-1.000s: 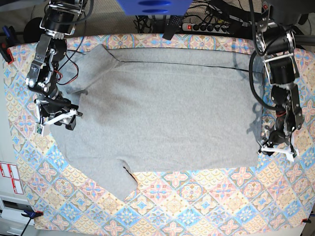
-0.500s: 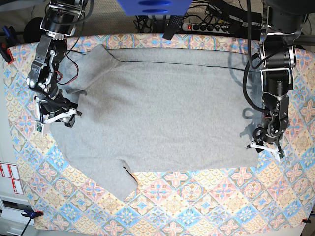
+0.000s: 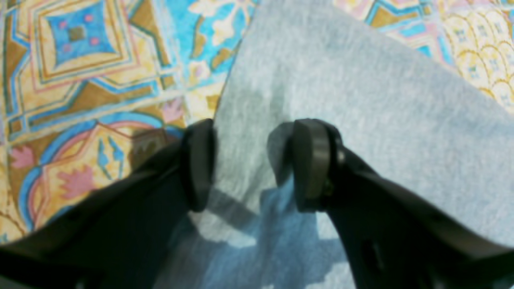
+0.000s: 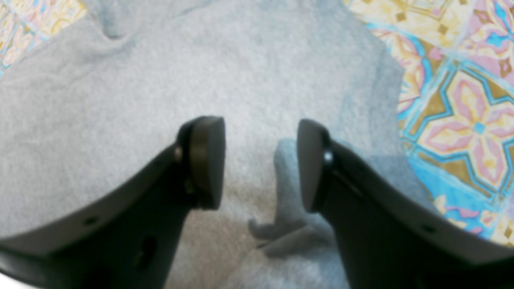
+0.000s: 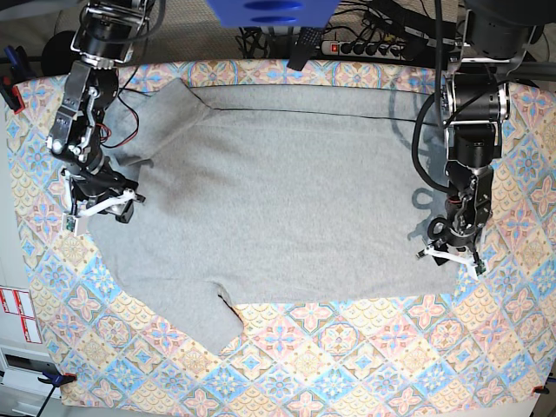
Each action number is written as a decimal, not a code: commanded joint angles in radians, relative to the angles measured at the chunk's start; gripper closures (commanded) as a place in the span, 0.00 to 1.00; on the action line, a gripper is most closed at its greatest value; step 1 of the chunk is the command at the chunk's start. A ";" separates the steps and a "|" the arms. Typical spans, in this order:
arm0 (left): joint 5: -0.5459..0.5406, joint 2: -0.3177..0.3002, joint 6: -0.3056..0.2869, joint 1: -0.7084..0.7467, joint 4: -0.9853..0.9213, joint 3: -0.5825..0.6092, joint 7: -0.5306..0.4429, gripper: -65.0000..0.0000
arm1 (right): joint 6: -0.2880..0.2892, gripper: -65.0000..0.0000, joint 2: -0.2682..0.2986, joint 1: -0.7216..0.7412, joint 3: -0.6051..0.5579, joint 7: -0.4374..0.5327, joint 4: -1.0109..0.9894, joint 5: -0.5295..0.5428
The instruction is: Fold the T-shirt properly
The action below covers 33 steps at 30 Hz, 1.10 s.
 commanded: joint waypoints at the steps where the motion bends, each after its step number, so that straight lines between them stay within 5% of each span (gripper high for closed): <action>1: -0.003 -0.016 0.000 -0.026 0.014 -0.001 -0.012 0.52 | 0.004 0.56 0.012 0.013 0.003 0.021 0.024 0.009; 10: -0.006 0.032 -0.006 0.020 0.018 -0.001 -0.009 0.57 | 0.004 0.56 0.010 0.013 0.003 0.021 0.027 0.009; 16: -0.007 0.042 -0.006 0.074 0.107 -0.001 -0.009 1.00 | 0.004 0.56 0.012 0.017 0.003 0.021 0.027 0.009; 25: -0.010 0.009 -0.006 0.212 0.338 -0.008 -0.009 1.00 | 0.006 0.56 0.024 0.066 0.005 0.025 -0.045 0.001; 33: -0.010 0.007 -0.006 0.411 0.652 -0.090 -0.004 1.00 | 0.007 0.56 0.135 0.237 -0.060 0.030 -0.247 0.001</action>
